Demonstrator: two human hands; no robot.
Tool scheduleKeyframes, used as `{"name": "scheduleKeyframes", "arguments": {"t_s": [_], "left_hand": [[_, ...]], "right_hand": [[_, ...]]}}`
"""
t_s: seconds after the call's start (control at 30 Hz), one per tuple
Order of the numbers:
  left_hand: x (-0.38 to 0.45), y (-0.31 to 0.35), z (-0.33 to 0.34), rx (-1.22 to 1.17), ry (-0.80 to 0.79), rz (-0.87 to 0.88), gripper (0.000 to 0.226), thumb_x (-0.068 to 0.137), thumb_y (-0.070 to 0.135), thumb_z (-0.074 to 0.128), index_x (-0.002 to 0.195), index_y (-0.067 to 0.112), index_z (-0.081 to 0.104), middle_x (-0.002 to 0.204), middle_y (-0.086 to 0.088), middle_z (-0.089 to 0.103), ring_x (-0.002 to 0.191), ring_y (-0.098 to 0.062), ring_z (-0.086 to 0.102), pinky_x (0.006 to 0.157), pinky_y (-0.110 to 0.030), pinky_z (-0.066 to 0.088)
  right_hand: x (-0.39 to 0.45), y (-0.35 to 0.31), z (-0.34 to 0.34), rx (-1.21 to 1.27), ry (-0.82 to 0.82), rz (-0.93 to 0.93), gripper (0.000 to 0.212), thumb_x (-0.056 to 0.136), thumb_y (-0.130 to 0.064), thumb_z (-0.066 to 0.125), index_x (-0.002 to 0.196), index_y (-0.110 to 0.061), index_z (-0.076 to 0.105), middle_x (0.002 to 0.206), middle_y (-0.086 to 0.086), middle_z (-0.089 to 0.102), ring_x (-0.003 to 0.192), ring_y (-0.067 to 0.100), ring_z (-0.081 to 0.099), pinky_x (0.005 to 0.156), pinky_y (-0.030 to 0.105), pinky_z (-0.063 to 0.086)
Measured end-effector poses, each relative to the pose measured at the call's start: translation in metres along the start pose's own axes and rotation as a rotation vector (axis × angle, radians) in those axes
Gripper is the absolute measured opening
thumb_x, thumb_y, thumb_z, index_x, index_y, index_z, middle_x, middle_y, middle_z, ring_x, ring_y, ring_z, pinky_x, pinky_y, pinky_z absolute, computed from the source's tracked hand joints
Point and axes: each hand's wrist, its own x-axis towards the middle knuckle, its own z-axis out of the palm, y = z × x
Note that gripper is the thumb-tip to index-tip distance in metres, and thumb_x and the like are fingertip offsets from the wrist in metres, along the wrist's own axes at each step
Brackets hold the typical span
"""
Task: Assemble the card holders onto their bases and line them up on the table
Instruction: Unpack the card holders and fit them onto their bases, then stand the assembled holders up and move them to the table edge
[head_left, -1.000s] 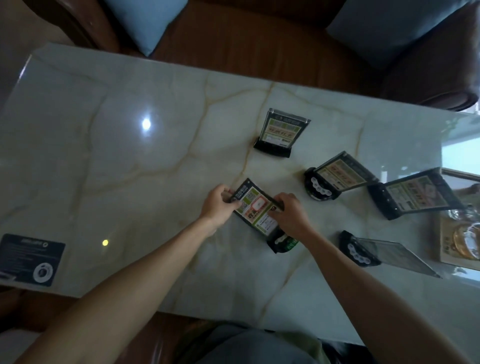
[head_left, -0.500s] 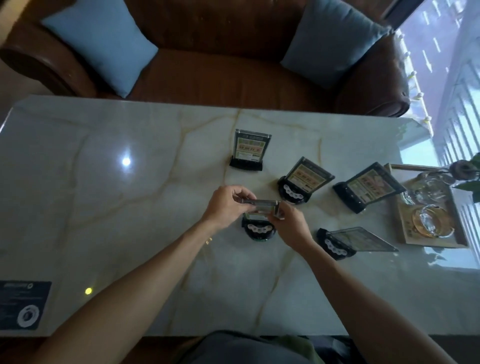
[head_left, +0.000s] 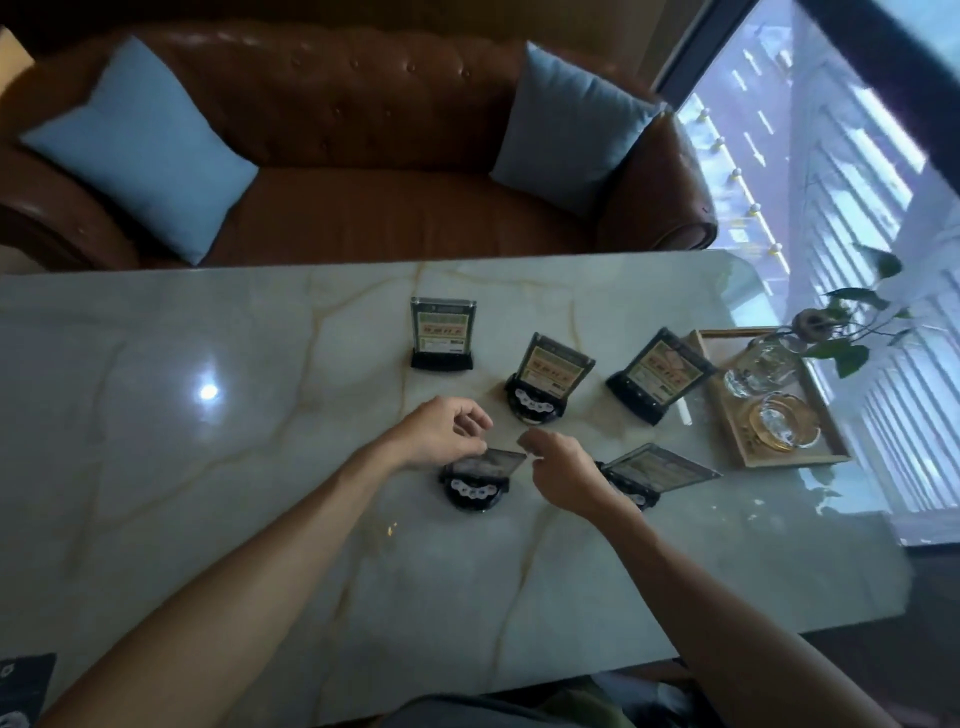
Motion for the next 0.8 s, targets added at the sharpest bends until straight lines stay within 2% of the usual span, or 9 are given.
{"name": "scheduleKeyframes", "arguments": {"t_s": [0.07, 0.17, 0.3, 0.37, 0.43, 0.5, 0.6, 0.7, 0.8], "left_hand": [[0.007, 0.020, -0.008, 0.035, 0.011, 0.041, 0.021, 0.082, 0.027, 0.078, 0.101, 0.028, 0.070, 0.096, 0.009, 0.070, 0.089, -0.006, 0.068, 0.078, -0.022, 0.055], [0.021, 0.055, -0.006, 0.040, 0.105, 0.107, 0.019, 0.084, 0.032, 0.076, 0.101, 0.030, 0.068, 0.095, 0.011, 0.069, 0.087, -0.003, 0.066, 0.072, -0.018, 0.051], [0.033, 0.094, 0.025, -0.009, 0.078, 0.195, 0.028, 0.079, 0.037, 0.079, 0.104, 0.032, 0.067, 0.095, 0.014, 0.068, 0.085, -0.002, 0.066, 0.067, -0.015, 0.050], [0.037, 0.108, 0.053, -0.011, 0.038, 0.221, 0.035, 0.077, 0.037, 0.079, 0.109, 0.033, 0.066, 0.102, 0.013, 0.067, 0.092, -0.006, 0.065, 0.074, -0.020, 0.053], [0.044, 0.120, 0.086, 0.057, 0.003, 0.249, 0.043, 0.076, 0.032, 0.078, 0.117, 0.028, 0.065, 0.114, 0.006, 0.065, 0.104, -0.013, 0.063, 0.085, -0.025, 0.052], [0.052, 0.129, 0.116, 0.239, -0.018, 0.312, 0.050, 0.076, 0.033, 0.077, 0.123, 0.024, 0.063, 0.126, 0.001, 0.061, 0.114, -0.018, 0.059, 0.095, -0.028, 0.047], [0.068, 0.137, 0.147, 0.421, -0.027, 0.350, 0.054, 0.078, 0.031, 0.073, 0.129, 0.024, 0.058, 0.132, -0.001, 0.058, 0.119, -0.023, 0.055, 0.100, -0.031, 0.045], [0.087, 0.145, 0.165, 0.501, -0.059, 0.285, 0.048, 0.081, 0.025, 0.068, 0.128, 0.026, 0.060, 0.129, -0.001, 0.061, 0.115, -0.023, 0.058, 0.098, -0.031, 0.045], [0.100, 0.152, 0.178, 0.571, -0.114, 0.229, 0.033, 0.085, 0.022, 0.064, 0.117, 0.028, 0.067, 0.119, 0.000, 0.068, 0.106, -0.022, 0.064, 0.087, -0.031, 0.050]], "right_hand": [[-0.001, -0.004, -0.024, 0.011, 0.115, -0.017, 0.041, 0.088, 0.002, 0.047, 0.118, -0.018, 0.067, 0.116, 0.008, 0.070, 0.100, 0.024, 0.066, 0.077, 0.024, 0.049], [-0.002, -0.007, -0.070, -0.034, 0.314, -0.097, 0.021, 0.095, -0.013, 0.051, 0.104, -0.019, 0.069, 0.098, 0.008, 0.074, 0.082, 0.028, 0.069, 0.066, 0.029, 0.053], [-0.003, 0.011, -0.126, 0.007, 0.563, -0.121, 0.016, 0.093, -0.017, 0.060, 0.105, -0.016, 0.071, 0.097, 0.006, 0.074, 0.085, 0.025, 0.068, 0.072, 0.033, 0.053], [-0.001, 0.032, -0.145, 0.009, 0.627, -0.069, 0.020, 0.091, -0.018, 0.062, 0.111, -0.016, 0.068, 0.105, 0.006, 0.070, 0.094, 0.027, 0.065, 0.079, 0.038, 0.052], [0.004, 0.058, -0.159, -0.043, 0.609, 0.011, 0.028, 0.091, -0.020, 0.063, 0.118, -0.015, 0.063, 0.115, 0.009, 0.064, 0.104, 0.031, 0.059, 0.086, 0.041, 0.050], [0.011, 0.083, -0.169, -0.121, 0.545, 0.076, 0.037, 0.090, -0.024, 0.064, 0.126, -0.013, 0.058, 0.123, 0.013, 0.059, 0.114, 0.035, 0.054, 0.094, 0.043, 0.047], [0.027, 0.115, -0.180, -0.233, 0.423, 0.128, 0.048, 0.090, -0.027, 0.063, 0.133, -0.011, 0.050, 0.132, 0.015, 0.055, 0.127, 0.034, 0.048, 0.098, 0.042, 0.043], [0.050, 0.141, -0.187, -0.182, 0.293, 0.117, 0.039, 0.091, -0.025, 0.059, 0.127, -0.011, 0.051, 0.124, 0.014, 0.059, 0.109, 0.035, 0.060, 0.081, 0.038, 0.046], [0.071, 0.157, -0.192, -0.187, 0.208, 0.056, 0.018, 0.095, -0.025, 0.051, 0.106, -0.012, 0.057, 0.103, 0.015, 0.068, 0.087, 0.037, 0.065, 0.067, 0.036, 0.051]]}}
